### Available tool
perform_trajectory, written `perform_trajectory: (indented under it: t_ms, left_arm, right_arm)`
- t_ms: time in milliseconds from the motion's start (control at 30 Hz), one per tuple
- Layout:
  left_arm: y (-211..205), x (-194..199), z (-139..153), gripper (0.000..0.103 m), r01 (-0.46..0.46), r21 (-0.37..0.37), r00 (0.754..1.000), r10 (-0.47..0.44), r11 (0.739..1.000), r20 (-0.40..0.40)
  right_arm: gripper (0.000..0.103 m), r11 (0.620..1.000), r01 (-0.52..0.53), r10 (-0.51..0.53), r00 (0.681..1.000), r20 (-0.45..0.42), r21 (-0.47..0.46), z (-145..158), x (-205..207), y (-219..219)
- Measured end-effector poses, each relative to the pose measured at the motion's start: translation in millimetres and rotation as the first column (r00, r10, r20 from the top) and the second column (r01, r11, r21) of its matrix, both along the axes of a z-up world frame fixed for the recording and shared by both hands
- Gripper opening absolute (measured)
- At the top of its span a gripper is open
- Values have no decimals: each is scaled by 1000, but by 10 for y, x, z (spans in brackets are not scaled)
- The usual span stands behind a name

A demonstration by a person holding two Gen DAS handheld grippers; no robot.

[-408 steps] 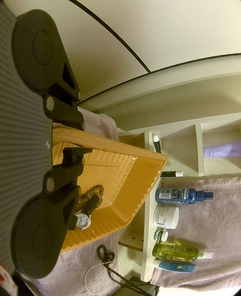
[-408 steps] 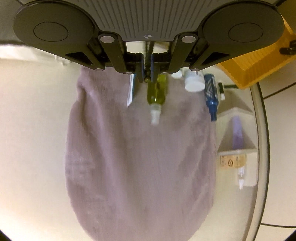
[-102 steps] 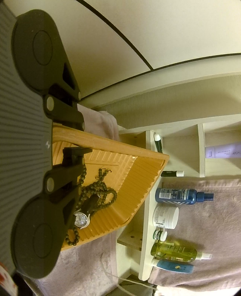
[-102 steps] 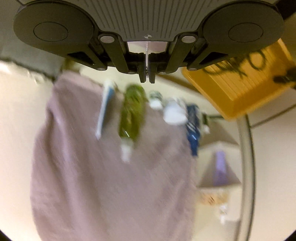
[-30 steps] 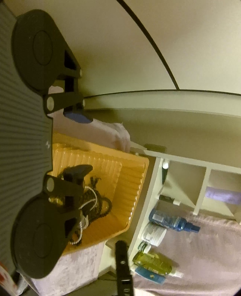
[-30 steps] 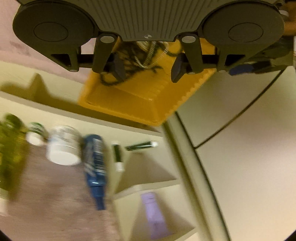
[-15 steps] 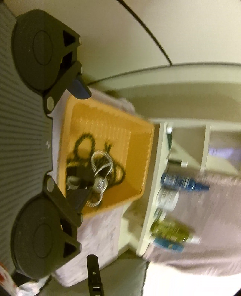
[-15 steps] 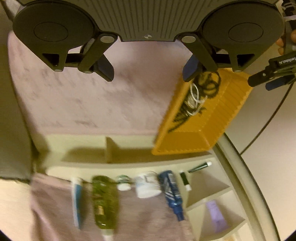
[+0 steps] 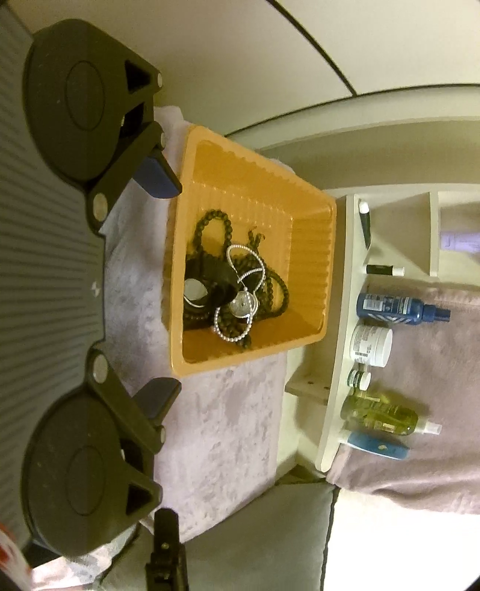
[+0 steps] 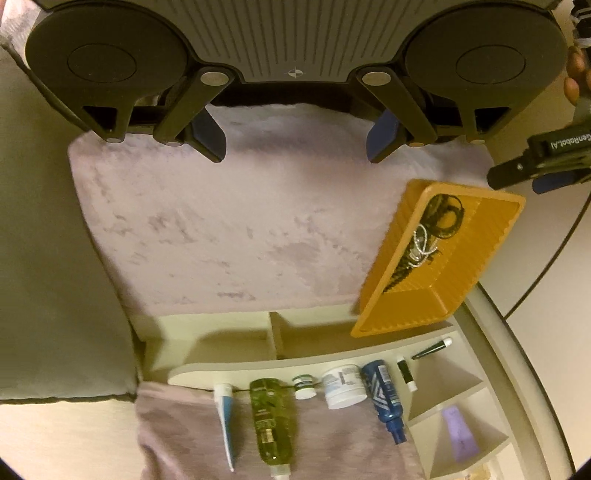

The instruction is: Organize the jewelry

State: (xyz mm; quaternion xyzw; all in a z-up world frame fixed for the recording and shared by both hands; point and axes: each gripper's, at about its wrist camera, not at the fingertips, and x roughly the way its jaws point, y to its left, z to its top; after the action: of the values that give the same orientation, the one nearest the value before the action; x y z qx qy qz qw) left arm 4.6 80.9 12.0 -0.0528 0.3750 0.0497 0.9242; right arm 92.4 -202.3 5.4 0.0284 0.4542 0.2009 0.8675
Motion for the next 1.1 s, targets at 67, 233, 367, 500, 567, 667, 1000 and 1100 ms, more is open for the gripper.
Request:
perform_trajectory:
  t_ms: [67, 233, 367, 500, 567, 667, 1000, 1100]
  left_arm:
    - [-66, -36, 8, 102, 8, 16, 1000, -8, 1000, -7]
    - [-172, -114, 4, 102, 9, -11, 1000, -9, 1000, -23]
    - [-290, -163, 11, 102, 27, 8, 999, -27, 1000, -30]
    - [-387, -193, 0, 102, 46, 8, 998, -46, 999, -45]
    - [-427, -197, -10, 102, 54, 13, 997, -53, 998, -50]
    - [-460, -202, -18, 102, 55, 12, 997, -54, 998, -54]
    - [-454, -202, -18, 102, 41, 14, 998, -40, 999, -55]
    - [-454, -200, -17, 102, 41, 15, 998, -40, 999, -55]
  right_arm:
    - [83, 1000, 1, -1, 1000, 1, -1, 8, -57, -25]
    - [83, 1000, -11, 11, 1000, 11, -7, 9, -193, -35]
    - [83, 1000, -7, 7, 1000, 10, 0, -17, -262, -53]
    - [83, 1000, -13, 13, 1000, 8, 10, -47, -298, -58]
    - [83, 1000, -11, 11, 1000, 2, 11, -75, -303, -66]
    - [83, 1000, -6, 6, 1000, -2, 18, -97, -314, -83]
    - [83, 1000, -6, 6, 1000, 2, 17, -110, -326, -85]
    - [83, 1000, -5, 5, 1000, 1, 18, -115, -328, -88]
